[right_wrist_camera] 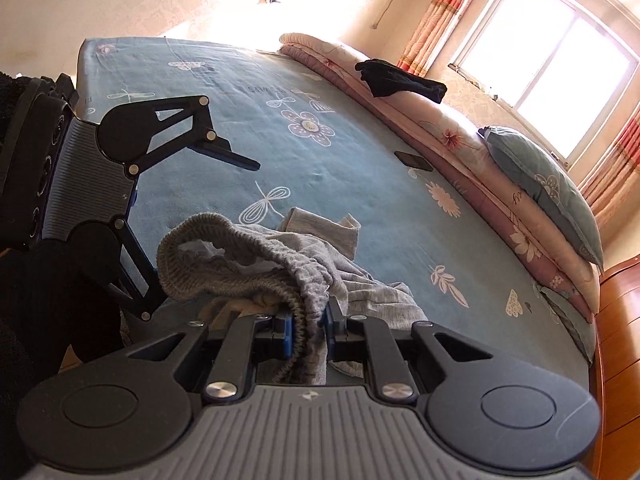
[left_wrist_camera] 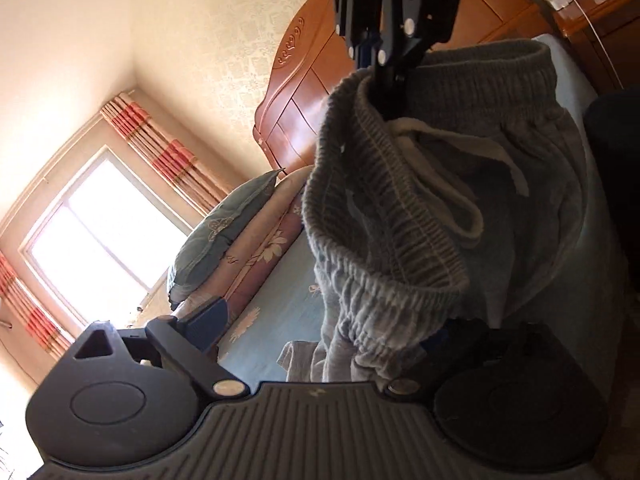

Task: Fold clothes
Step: 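Grasp the waistband with the left tool while the right tool holds it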

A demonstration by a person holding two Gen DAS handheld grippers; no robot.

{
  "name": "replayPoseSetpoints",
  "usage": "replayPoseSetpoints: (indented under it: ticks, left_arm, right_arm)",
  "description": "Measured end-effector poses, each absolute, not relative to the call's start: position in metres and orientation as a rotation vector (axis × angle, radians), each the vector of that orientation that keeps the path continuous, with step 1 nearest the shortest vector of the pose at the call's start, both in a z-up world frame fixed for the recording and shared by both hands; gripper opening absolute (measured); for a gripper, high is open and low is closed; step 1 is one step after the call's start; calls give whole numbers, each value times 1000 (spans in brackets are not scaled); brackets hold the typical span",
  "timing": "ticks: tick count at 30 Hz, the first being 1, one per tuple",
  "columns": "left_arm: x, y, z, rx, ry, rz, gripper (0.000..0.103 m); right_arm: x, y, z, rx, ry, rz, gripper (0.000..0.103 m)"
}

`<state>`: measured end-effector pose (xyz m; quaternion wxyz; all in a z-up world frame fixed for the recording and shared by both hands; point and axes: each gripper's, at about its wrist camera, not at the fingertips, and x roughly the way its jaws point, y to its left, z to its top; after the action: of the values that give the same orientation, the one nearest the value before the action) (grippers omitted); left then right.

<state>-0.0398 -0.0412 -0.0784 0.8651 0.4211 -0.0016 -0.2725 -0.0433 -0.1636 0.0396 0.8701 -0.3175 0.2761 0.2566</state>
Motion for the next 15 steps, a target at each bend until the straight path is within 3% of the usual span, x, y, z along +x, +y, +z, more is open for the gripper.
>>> replayPoseSetpoints:
  ticks: [2, 4, 6, 8, 10, 15]
  left_arm:
    - [-36, -46, -80, 872, 9, -587, 91]
    - [-33, -49, -82, 883, 18, -567, 75]
    - [-30, -43, -73, 826, 37, -543, 52]
    - [-28, -31, -60, 718, 57, -543, 42]
    - [-26, -25, -53, 673, 86, -584, 42]
    - [-36, -39, -76, 985, 74, -735, 48]
  right_arm:
    - [-44, -162, 39, -674, 574, 536, 18]
    - [-43, -165, 38, -668, 579, 526, 18]
    - [-41, -168, 37, -661, 586, 513, 18]
    - [-41, -173, 35, -643, 595, 516, 18]
    - [-41, -176, 34, -628, 599, 529, 18]
    - [-39, -173, 32, -620, 605, 547, 18]
